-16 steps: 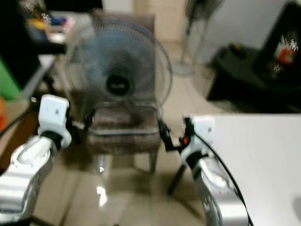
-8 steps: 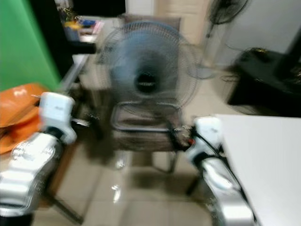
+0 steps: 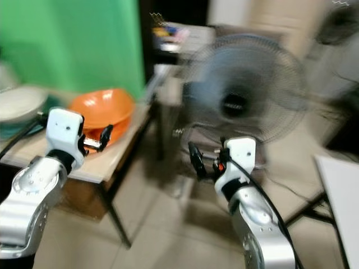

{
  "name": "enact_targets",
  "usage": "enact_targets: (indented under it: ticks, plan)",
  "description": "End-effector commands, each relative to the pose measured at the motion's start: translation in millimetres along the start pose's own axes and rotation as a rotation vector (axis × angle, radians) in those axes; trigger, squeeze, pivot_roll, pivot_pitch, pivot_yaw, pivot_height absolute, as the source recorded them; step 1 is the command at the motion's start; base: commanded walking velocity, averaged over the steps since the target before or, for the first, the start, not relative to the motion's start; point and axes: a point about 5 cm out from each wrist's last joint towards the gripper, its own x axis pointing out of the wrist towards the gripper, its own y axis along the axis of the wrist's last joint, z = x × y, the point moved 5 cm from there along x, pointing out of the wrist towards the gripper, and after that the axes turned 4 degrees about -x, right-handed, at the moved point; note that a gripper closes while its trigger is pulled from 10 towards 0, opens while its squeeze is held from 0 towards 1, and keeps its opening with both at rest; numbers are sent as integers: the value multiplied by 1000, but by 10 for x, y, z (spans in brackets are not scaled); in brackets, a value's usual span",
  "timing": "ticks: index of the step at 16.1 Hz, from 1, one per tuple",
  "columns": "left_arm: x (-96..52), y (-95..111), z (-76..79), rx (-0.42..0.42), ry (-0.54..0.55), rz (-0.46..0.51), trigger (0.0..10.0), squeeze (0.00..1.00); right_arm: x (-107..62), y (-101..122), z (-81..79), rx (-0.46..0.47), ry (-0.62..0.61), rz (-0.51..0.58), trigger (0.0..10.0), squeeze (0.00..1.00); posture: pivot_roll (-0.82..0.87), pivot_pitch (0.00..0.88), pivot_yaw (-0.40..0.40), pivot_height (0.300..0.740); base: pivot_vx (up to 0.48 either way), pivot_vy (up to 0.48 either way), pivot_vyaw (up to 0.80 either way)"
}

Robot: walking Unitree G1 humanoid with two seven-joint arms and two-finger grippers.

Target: Setting the table

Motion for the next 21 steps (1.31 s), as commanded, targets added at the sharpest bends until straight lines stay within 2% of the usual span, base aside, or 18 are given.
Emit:
enact_targets:
  ticks: [1, 3, 5, 6, 8, 11, 16, 19, 21]
  plan:
    - [7, 49, 17, -4, -13, 11, 10000, 0, 16, -14, 25, -1, -21, 2, 10000, 1000, 61, 0, -13, 740, 0, 480, 800]
    - [14, 47, 15, 0, -17, 10, 10000, 0, 64, -60, 55, -21, -72, -15, 10000, 1000, 57, 0, -8, 740, 0, 480, 0]
    - [12, 49, 10, 12, -13, 12, 10000, 0, 82, -55, 84, -61, -106, -9, 10000, 1000, 61, 0, -10, 740, 0, 0, 0]
    - [11, 41, 5, 10, -10, 6, 10000, 0, 86, -53, 78, -62, -100, -9, 10000, 1000, 61, 0, -10, 740, 0, 0, 0]
    - [-15, 1, 9, 3, -22, -11, 10000, 0, 78, -76, -5, -39, -12, -16, 10000, 1000, 77, 0, -23, 740, 0, 0, 0]
    - [-26, 11, 10, 12, -27, 1, 10000, 0, 80, -95, -23, -39, -7, -16, 10000, 1000, 80, 0, -23, 740, 0, 0, 533]
    - [-47, 14, 52, 13, -75, 3, 10000, 0, 112, -81, -46, -29, -19, 4, 10000, 1000, 85, 0, -15, 740, 287, 0, 0]
    - [-64, -12, 67, 17, -97, -4, 10000, 0, 112, -76, -8, -23, -25, 7, 10000, 1000, 86, 0, -18, 740, 294, 0, 0]
    - [-72, -5, 54, 10, -95, -1, 10000, 0, 114, -73, -5, -36, -10, 5, 10000, 1000, 87, 0, -20, 740, 330, 0, 800]
